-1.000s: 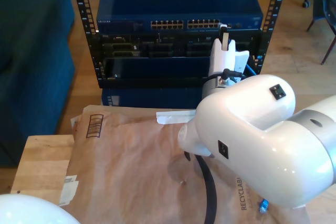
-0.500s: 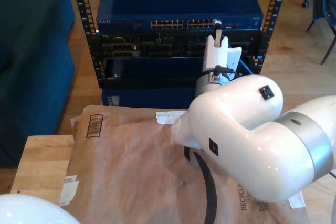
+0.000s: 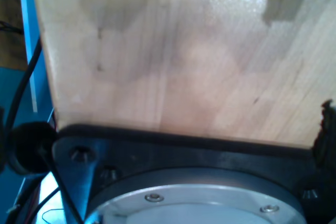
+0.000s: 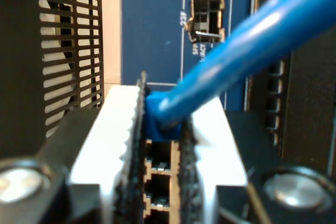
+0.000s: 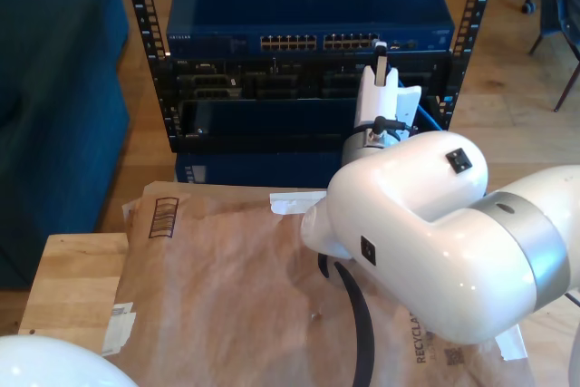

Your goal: Grab the cable and plug it in

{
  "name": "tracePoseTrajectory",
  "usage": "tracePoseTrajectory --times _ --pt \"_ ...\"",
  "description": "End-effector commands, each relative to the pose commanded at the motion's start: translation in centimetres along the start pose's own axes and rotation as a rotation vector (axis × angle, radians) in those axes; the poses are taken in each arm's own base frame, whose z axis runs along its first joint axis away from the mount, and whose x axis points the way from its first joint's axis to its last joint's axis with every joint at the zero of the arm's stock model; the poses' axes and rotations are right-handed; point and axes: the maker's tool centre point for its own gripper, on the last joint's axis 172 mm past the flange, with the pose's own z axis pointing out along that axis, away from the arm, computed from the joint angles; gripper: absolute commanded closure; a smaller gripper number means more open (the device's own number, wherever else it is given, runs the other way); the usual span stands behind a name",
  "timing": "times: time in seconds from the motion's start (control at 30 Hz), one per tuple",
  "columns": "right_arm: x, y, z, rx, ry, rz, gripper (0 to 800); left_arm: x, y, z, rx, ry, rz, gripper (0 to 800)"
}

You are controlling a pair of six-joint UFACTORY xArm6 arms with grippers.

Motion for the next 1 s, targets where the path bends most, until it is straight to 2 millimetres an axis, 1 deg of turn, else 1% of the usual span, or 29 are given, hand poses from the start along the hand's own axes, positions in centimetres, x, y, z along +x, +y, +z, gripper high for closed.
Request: tracePoseTrajectory --times 0.2,0.43,0.83,1.0 --pt "0.0 -0.3 0.0 0.004 0.001 0.002 800 0.0 0.0 0.0 0.000 0.000 0.000 0" --pt "-0.2 -0.2 -0.2 0.001 -0.006 0.002 800 0.0 0.0 0.0 0.000 -0.002 0.000 0" --pt "-0.4 -0.9 0.2 0.014 -0.004 0.016 800 0.0 0.0 0.0 0.000 -0.002 0.000 0" --pt "-0.7 -1.3 0.5 0.027 -0.006 0.025 800 0.0 0.0 0.0 0.000 -0.002 0.000 0"
